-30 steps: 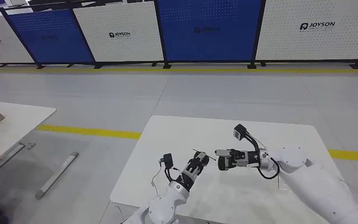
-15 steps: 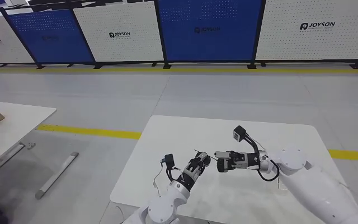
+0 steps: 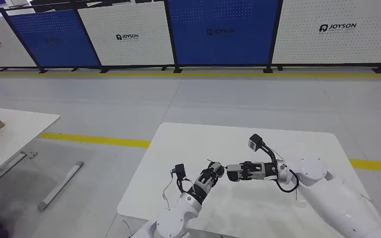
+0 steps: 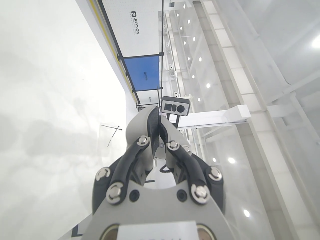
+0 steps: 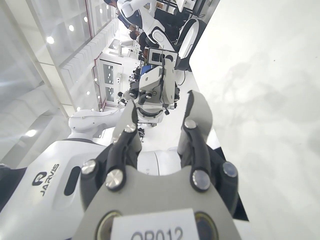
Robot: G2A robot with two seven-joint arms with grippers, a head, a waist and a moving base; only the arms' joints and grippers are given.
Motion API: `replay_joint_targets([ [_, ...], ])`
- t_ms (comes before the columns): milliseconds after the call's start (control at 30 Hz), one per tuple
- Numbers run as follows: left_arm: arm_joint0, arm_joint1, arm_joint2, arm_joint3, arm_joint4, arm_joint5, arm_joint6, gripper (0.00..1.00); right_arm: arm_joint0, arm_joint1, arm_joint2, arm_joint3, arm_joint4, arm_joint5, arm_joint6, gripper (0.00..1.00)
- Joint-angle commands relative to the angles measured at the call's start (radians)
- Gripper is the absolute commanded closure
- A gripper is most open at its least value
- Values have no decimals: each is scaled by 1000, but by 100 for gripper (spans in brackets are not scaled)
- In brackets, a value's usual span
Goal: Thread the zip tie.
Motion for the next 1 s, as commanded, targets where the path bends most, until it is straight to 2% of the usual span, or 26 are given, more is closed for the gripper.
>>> replay_joint_targets([
  [0,2,-1,-1,0,12,-5,8,100,-2,-2,5,1,-5,4,1,100],
  [333,4,-8,0,5,48,-16,18,100,-12,-15,34,2,-26,21,21,100],
  [367,5,-8,1,6,59,-18,16,9,-13,-16,36,2,-29,22,24,100],
  [400,5,-8,1,6,59,-18,16,0,-12,-18,39,2,-34,24,32,100],
  [833,5,-8,1,6,59,-18,16,0,-13,-20,45,2,-38,26,41,100],
  [967,-4,-10,-1,25,18,-7,-31,0,-36,-17,61,-30,-55,28,22,100],
])
